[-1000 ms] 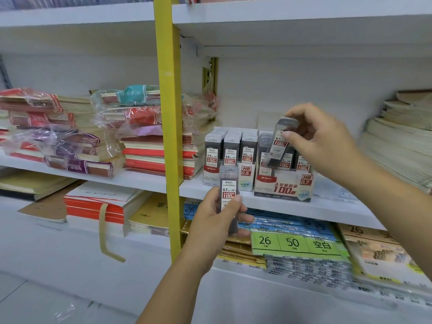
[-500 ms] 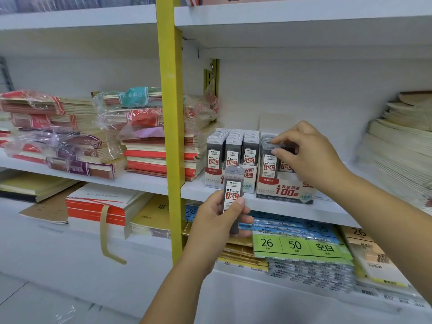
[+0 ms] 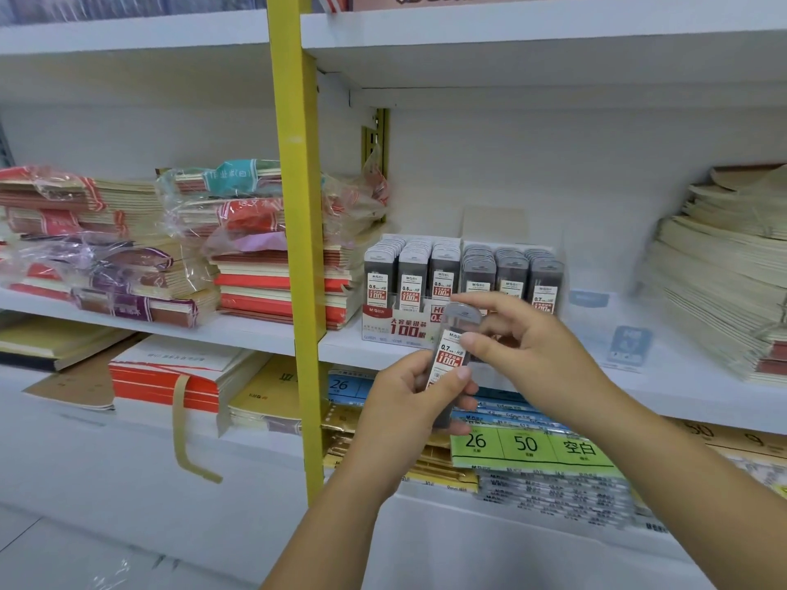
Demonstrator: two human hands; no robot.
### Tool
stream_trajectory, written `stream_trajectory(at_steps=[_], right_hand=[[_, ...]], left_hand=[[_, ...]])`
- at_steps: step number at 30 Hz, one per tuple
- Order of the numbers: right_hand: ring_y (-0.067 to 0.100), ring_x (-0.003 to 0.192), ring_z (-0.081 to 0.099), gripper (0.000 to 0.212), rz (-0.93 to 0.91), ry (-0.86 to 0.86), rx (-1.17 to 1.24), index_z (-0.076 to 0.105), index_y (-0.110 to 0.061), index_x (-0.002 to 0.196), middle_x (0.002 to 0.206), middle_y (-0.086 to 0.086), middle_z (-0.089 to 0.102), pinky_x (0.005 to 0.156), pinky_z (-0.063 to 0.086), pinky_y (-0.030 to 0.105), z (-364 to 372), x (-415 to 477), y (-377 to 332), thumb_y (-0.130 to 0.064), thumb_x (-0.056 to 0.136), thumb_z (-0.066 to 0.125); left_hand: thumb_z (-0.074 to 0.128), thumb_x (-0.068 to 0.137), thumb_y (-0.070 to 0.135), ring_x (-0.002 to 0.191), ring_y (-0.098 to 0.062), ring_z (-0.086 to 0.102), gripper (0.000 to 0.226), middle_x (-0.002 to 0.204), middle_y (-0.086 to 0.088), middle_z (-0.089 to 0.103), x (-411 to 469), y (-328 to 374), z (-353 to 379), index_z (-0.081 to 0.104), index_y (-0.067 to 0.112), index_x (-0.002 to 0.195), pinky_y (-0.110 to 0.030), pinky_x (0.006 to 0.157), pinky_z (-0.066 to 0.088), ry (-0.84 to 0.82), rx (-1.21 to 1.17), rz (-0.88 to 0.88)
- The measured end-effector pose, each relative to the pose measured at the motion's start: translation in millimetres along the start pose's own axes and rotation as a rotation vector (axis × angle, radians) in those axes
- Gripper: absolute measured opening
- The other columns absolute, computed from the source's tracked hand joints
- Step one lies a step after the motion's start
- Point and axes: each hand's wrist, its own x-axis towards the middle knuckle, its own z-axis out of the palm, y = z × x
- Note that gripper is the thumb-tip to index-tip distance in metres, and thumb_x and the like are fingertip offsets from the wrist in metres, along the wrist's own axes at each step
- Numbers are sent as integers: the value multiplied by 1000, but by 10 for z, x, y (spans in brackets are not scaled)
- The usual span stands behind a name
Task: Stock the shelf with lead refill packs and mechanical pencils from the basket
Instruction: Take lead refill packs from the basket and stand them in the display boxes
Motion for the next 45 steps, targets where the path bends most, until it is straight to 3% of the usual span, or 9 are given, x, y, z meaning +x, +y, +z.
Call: stream_trajectory(at_steps=[4,6,9,14,19,28,34,38,45], right_hand=[[6,83,69,34,-95,278,128,57,-44,108,95,-10,73,67,55,24,-245,102,-99,-14,93,60],[10,85,69,35,-193,382,72,52,-45,107,96,-5,72,70,56,31,-409,180,-141,-13,95,58],[4,87,67,32,-308,384,-107,49,-38,112,95,-8,68,70,54,18,-547,292,-159,-12,95,57],[4,85,62,32,-296,253,-411,52,-34,111,96,-15,62,74,49,12,-511,417,-98,-11,91,63],[6,77,63,35,-107,185,-314,48,-34,108,95,-12,61,72,52,20,-495,544,17,-15,87,68],[8,100,33,34,-179,250,-744,64,-27,121,99,-7,43,83,35,28,-389,521,178,-27,88,67],[9,92,48,32,-275,409,-435,60,-21,124,105,-7,45,82,41,17,-205,-139,282,-15,92,61],[5,79,54,19,-51,373,-209,63,-23,110,97,-5,54,68,41,12,17,-916,625,-15,94,56],[0,84,58,16,693,-87,-109,67,-19,108,98,-5,63,74,42,13,710,-2447,1862,-14,95,59]], left_hand=[[67,94,33,93,6,64,24,98,22,70,88,-44,49,61,42,116,-12,71,54,185,277,121],[64,96,37,111,12,52,42,120,32,58,114,-72,75,49,44,135,-13,94,47,248,489,195],[57,99,39,128,17,19,55,136,35,27,126,-104,129,34,43,149,-15,111,19,182,682,256],[54,101,39,135,8,18,60,153,23,29,170,-150,166,24,41,154,-33,122,20,70,722,240],[53,101,38,135,8,17,61,155,22,27,197,-170,161,24,39,154,-41,123,21,49,722,228],[53,101,38,131,15,12,63,156,23,25,226,-246,120,21,38,156,-26,119,18,19,728,246],[59,100,27,132,2,24,54,148,9,41,-76,-317,80,40,27,150,-14,107,16,115,801,323],[63,96,21,127,-16,42,47,137,0,48,-498,-635,-16,51,20,142,-21,104,28,-26,918,244],[64,97,30,121,-18,52,50,135,1,48,-1320,-1915,-241,47,22,144,-28,100,42,-528,922,-458]])
